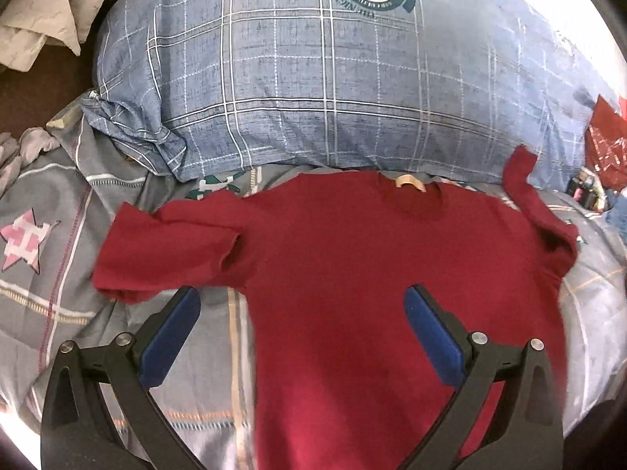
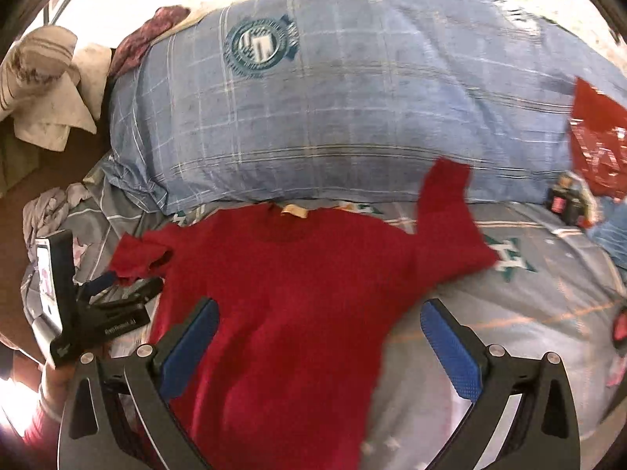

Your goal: Fold small clothes

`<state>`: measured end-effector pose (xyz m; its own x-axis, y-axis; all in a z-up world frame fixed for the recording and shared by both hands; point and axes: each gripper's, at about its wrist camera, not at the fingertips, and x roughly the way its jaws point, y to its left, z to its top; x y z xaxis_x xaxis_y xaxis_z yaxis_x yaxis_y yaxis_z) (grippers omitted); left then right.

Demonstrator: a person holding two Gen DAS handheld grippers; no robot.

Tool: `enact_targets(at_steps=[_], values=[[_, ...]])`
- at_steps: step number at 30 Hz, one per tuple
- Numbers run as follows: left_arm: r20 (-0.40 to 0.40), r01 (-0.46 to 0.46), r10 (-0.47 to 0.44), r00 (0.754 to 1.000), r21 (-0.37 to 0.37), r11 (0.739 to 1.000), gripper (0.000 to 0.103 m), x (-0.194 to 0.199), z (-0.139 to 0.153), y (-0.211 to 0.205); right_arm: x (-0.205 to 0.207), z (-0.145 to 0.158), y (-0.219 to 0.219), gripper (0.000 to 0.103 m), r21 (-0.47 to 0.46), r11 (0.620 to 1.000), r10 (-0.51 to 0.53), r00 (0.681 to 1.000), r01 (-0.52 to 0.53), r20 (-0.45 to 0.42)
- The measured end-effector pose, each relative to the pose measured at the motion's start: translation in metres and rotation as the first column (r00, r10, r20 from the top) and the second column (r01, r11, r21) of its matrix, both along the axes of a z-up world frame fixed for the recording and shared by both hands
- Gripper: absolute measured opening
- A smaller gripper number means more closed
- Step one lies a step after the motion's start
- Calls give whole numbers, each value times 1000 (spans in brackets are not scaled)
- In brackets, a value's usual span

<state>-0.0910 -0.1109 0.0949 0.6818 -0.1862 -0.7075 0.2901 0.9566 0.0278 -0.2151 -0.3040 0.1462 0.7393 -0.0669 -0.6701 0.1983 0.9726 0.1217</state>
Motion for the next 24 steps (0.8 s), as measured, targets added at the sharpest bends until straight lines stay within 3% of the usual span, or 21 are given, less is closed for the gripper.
enact_targets(at_steps=[3,10,13,17,24], values=[[15,-24,23,1000,5,1000,103,10,-5,4,26,-14,11,102,-15,1000,13,1000,-13,-6],[-60,-76,74,996,-32,997,103,33,-25,16,86,-50,31,100,-33,999,40,998,-41,-43],[-55,-92,93,994,10,996,103,37,-29,18,97,-65,37,100,-25,998,48,997,-49,-54],[-79,-99,98,992,-9,995,103,43,-30,20,111,-87,38,100,-7,999,32,996,-33,-86],[-96,-107,107,990,7,994,103,49,-35,20,123,-95,38,100,13,999,33,995,-32,-98]])
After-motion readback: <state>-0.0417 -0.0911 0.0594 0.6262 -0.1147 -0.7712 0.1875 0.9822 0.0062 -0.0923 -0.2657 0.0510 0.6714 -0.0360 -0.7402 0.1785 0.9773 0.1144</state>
